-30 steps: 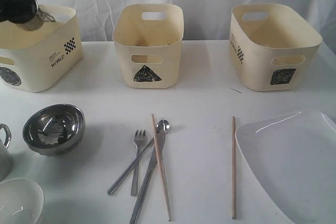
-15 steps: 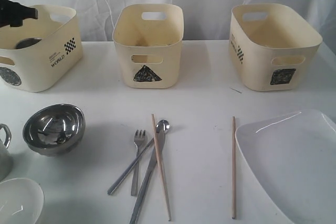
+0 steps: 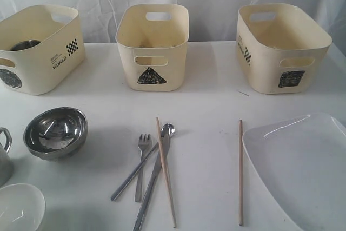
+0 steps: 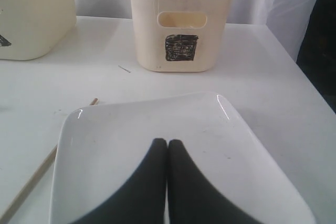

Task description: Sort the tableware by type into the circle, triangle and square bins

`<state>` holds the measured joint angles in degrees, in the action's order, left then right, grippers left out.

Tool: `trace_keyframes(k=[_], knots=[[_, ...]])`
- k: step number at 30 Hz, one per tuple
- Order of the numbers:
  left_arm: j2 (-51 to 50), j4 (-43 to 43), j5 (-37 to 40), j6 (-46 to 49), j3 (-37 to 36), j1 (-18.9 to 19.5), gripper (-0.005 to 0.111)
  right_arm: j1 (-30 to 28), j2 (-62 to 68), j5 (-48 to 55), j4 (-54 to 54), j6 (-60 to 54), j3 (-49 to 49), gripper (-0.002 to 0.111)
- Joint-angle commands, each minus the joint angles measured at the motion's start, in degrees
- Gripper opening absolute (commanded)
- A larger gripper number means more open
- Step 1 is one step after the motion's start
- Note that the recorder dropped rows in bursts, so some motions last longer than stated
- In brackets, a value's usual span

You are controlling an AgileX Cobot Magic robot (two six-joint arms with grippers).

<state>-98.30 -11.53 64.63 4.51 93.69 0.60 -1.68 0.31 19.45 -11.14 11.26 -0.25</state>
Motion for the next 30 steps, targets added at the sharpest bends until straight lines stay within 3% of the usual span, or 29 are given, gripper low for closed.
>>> trace_keyframes(k=[1, 5, 11, 15, 26, 30], knots=[[2.41, 1.14, 5.34, 2.15, -10.31, 0.45, 0.047, -0.64, -0.31, -0.2, -0.5, 0.02, 0.25, 0.0], [4.71, 1.26, 5.34, 2.95, -19.38, 0.45, 0.047, -0.64, -0.31, -0.2, -0.5, 0.02, 0.25, 0.0], [6.32, 2.61, -5.88, 2.57, -29.99, 0.45, 0.047, -0.64, -0.31, -0.2, -0.5, 0.02, 0.25, 0.0], [6.32, -2.08, -14.5, -2.32, -35.17, 0.45, 0.047, -0.64, -0.31, -0.2, -0.5, 0.02, 0.25, 0.0], [12.13, -5.52, -17.11, -6.34, -36.79, 0.45, 0.047, -0.64, -0.31, -0.2, -0.5, 0.02, 0.25, 0.0], [15.82, -11.21, -19.13, -10.41, -36.95, 0.45, 0.047, -0.64, -0.31, -0.2, -0.5, 0.02, 0.25, 0.0]])
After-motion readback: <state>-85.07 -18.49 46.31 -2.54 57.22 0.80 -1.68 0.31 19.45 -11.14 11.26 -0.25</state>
